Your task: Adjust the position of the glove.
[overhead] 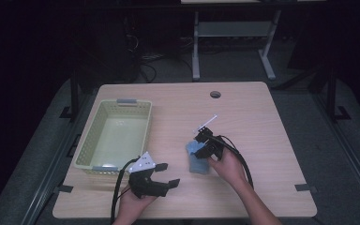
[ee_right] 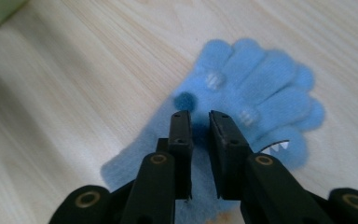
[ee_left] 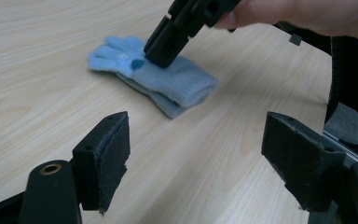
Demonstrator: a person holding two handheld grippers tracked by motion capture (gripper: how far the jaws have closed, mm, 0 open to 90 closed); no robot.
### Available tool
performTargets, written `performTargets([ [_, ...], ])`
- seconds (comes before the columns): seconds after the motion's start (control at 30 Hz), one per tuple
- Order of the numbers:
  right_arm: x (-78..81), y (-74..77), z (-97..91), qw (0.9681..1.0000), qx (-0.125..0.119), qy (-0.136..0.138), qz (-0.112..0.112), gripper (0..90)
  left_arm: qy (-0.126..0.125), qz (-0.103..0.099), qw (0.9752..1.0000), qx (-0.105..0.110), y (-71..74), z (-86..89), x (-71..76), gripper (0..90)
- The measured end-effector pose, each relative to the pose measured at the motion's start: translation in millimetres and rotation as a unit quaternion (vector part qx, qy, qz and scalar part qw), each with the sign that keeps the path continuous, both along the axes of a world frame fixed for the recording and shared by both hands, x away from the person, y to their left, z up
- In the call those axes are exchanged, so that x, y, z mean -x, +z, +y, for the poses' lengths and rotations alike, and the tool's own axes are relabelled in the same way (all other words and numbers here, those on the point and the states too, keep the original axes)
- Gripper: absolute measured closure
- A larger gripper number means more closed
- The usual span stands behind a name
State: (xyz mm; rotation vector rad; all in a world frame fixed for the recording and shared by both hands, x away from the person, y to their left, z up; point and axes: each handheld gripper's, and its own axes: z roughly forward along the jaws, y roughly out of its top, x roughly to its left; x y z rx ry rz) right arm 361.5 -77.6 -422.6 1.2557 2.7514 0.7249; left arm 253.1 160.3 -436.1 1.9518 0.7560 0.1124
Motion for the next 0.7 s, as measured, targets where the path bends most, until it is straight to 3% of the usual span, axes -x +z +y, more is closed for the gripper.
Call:
performTargets([
  [0.1,-1.4,-10.9,1.0,1.0,0.006,0.001,0.007,79.5,-0.002,0.004,1.0,0.002,0.0,0.6,-0.7,23.4],
  [0.17,-1.1,-15.8,-0.6,1.0,-0.002,-0.004,0.008,79.6,-0.001,0.005,1.0,0.002,-0.1,0.5,-0.5,23.6],
  [0.23,-1.0,-15.8,-1.6,0.9999,-0.006,-0.006,0.01,79.1,-0.002,0.006,1.0,0.0,-0.4,0.0,-0.6,24.2],
  [0.3,-0.2,-14.4,-3.8,0.9999,-0.01,-0.008,0.008,71.8,-0.006,0.011,0.9999,0.002,-1.6,-1.8,-0.4,26.0],
  [0.43,1.3,-11.2,-6.9,0.9996,-0.024,-0.01,0.006,66.3,-0.008,0.019,0.9998,0.006,-2.9,-4.7,-0.4,26.8],
  [0.6,5.2,-7.2,-15.2,0.9985,-0.049,-0.023,0.005,57.5,-0.004,0.032,0.9995,0.002,-4.2,-10.3,-4.8,27.0],
  [0.7,7.5,-5.8,-17.8,0.9984,-0.05,-0.027,0.002,52.8,0.001,0.035,0.9994,-0.007,-3.6,-14.4,-8.6,27.0],
])
